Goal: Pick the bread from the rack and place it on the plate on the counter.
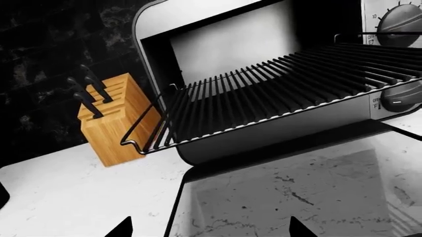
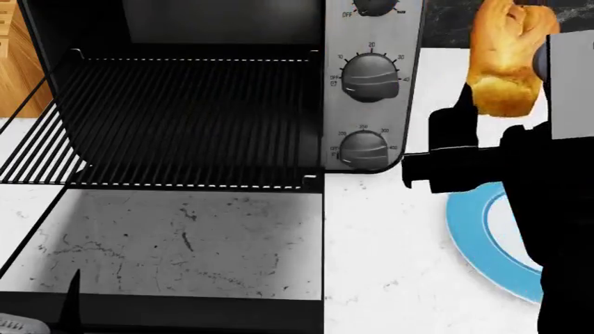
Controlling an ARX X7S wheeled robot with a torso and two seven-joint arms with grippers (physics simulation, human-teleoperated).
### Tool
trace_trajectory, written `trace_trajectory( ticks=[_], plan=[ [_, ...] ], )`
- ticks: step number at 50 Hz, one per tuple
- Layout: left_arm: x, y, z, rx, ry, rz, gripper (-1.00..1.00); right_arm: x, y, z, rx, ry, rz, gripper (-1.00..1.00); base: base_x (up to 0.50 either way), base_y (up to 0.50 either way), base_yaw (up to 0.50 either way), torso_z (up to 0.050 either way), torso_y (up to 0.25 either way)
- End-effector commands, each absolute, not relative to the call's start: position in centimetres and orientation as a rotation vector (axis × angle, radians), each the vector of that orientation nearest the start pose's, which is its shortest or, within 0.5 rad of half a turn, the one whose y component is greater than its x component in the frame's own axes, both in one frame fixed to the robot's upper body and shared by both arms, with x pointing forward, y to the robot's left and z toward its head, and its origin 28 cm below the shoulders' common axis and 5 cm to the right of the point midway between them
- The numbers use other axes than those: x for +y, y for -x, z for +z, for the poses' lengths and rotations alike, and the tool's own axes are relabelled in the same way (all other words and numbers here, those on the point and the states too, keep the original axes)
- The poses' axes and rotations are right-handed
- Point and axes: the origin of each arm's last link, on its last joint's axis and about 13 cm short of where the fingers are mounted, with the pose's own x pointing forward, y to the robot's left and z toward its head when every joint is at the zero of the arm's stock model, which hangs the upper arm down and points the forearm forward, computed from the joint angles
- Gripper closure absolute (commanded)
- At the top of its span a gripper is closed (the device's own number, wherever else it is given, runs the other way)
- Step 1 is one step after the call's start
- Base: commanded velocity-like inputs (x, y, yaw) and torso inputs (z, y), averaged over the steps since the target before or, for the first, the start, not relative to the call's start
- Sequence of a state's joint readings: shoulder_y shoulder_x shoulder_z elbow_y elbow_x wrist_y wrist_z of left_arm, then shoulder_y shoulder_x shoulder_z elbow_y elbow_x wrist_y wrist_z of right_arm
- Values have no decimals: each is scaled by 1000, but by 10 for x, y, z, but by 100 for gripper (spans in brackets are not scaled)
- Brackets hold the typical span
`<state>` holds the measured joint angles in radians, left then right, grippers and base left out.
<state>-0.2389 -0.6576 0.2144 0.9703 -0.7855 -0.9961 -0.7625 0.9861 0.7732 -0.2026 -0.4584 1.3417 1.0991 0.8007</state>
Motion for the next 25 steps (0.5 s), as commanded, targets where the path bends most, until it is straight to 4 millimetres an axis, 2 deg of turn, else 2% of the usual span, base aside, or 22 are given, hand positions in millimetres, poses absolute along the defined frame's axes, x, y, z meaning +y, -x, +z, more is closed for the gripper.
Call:
trace_trajectory(
  ticks=[1,10,19,25],
  plan=[
    [225,-167,168,-17,-262,10,-100,-191,-254,283,39,96,-171,100,0,0,0,0,0],
    [223,-171,168,-17,-266,3,-100,-211,-261,259,151,65,-225,100,0,0,0,0,0],
    [222,-172,168,-13,-271,4,-100,-219,-277,235,224,38,-242,100,0,0,0,0,0],
    [220,-173,168,-9,-277,3,-100,-222,-290,226,271,36,-237,100,0,0,0,0,0]
  ],
)
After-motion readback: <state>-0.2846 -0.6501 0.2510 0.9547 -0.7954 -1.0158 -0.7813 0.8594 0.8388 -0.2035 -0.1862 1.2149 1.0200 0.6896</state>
